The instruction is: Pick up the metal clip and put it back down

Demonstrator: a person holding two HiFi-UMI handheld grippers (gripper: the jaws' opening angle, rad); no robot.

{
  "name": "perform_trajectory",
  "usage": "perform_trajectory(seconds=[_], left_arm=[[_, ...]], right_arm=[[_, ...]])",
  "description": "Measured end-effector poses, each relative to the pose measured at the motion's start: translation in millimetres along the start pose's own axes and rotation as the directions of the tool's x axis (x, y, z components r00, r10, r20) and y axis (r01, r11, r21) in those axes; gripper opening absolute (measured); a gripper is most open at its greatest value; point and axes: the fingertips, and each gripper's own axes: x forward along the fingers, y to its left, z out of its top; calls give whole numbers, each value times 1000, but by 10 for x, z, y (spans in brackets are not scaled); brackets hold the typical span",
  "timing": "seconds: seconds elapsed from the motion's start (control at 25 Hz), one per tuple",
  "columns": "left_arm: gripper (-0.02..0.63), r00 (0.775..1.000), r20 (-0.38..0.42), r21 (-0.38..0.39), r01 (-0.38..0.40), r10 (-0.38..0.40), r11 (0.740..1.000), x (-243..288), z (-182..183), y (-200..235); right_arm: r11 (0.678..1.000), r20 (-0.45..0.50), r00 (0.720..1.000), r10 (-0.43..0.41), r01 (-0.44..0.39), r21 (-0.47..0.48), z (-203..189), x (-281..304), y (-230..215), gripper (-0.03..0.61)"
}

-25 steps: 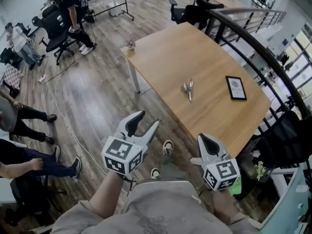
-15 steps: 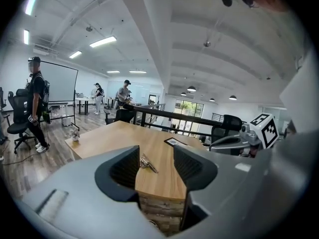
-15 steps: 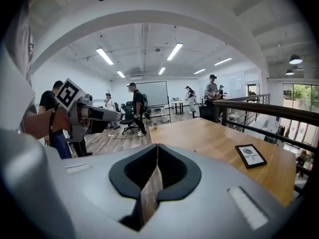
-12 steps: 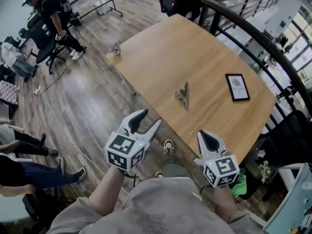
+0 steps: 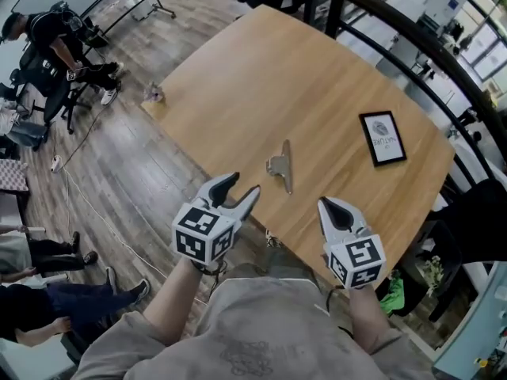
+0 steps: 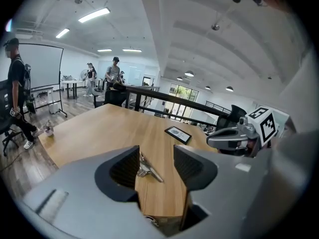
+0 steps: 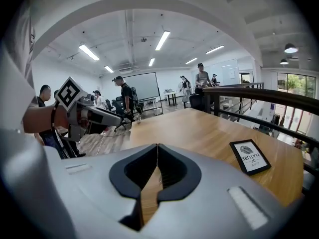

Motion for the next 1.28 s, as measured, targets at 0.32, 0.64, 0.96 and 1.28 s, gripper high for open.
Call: perform_trajectory(seconds=[0.32,0.64,0.96,1.28], left_arm=[[214,993,-107,-44,45,-49,998,509,-161,64],[214,976,-193,-143,78,-105,987,989,-424,224],[214,951,-257,-184,127,-172,975,1452,-716,383],[211,927,-291,-328,135,-235,935,1868,-977,534]], right_arm=[[999,-20,1000,-16,17,47,-96,218,-314,12],[995,-65,997,-32,38,95,-334,362,-427,12],[987,-101,993,-62,75,139,-519,528,-507,12],[982,-116,990,-81,99,163,-621,788,-659,12]])
